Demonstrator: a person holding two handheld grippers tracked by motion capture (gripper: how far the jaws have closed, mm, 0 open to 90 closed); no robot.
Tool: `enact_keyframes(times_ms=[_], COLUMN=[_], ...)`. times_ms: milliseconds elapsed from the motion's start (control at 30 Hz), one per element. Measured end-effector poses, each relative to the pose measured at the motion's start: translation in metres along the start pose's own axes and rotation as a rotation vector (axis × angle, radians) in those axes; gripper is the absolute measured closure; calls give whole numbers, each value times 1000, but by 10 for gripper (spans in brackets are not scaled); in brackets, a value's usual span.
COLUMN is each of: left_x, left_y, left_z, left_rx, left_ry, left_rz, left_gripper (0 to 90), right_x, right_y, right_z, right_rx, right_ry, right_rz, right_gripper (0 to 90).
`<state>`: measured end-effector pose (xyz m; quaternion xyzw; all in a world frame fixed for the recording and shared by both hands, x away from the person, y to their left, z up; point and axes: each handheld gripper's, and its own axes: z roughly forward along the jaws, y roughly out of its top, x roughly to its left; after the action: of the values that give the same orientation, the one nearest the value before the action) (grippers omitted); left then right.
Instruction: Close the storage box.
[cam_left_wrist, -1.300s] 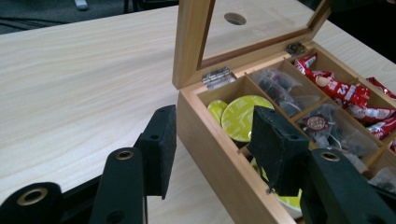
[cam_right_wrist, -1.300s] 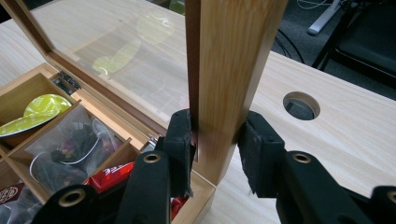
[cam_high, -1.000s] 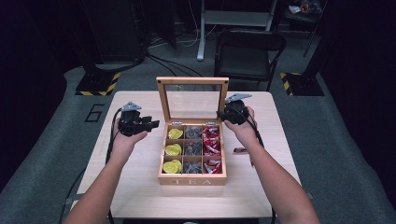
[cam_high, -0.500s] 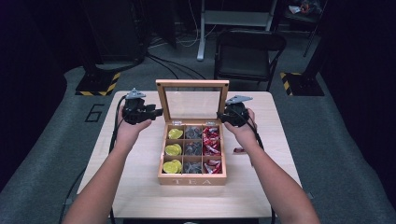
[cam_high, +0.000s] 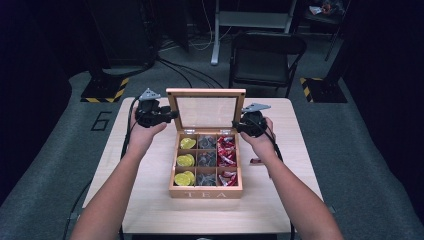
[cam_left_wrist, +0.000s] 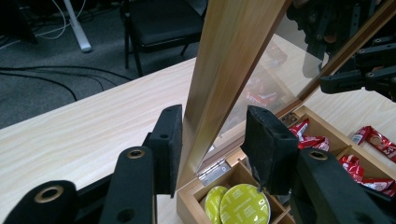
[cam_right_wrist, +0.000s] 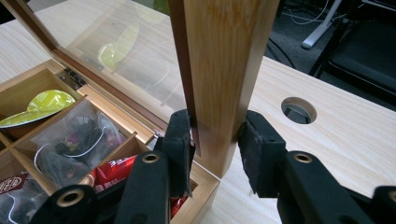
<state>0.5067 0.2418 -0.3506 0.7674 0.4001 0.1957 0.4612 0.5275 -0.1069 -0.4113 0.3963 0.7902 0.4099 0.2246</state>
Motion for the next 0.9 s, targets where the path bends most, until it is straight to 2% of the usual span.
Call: enact_keyframes(times_ms=[200, 233, 333, 467, 700, 900], left_x=[-1, -2, -4, -3, -6, -9], left_y=[0, 0, 0, -3, -7, -10], left_z=[1, 1, 0, -2, -4, -7], left_rx=[-2, -1, 6, -1, -9, -6], left_ry=[5, 6, 10, -2, -4, -3], left_rz=[1, 2, 18, 18, 27, 32], left_gripper=[599, 608, 610, 612, 611, 609], right_x=[1, 0, 0, 0, 3, 3], right_y=[-2, -2, -4, -4, -1, 1], right_z=[-1, -1, -2, -4, -18, -30], right_rx=[0, -9, -12, -13, -50, -41], right_ry=[4, 8, 19, 34, 46, 65], right_rz=[15, 0, 16, 21, 4, -2], right_gripper=[638, 635, 629, 606, 571, 557])
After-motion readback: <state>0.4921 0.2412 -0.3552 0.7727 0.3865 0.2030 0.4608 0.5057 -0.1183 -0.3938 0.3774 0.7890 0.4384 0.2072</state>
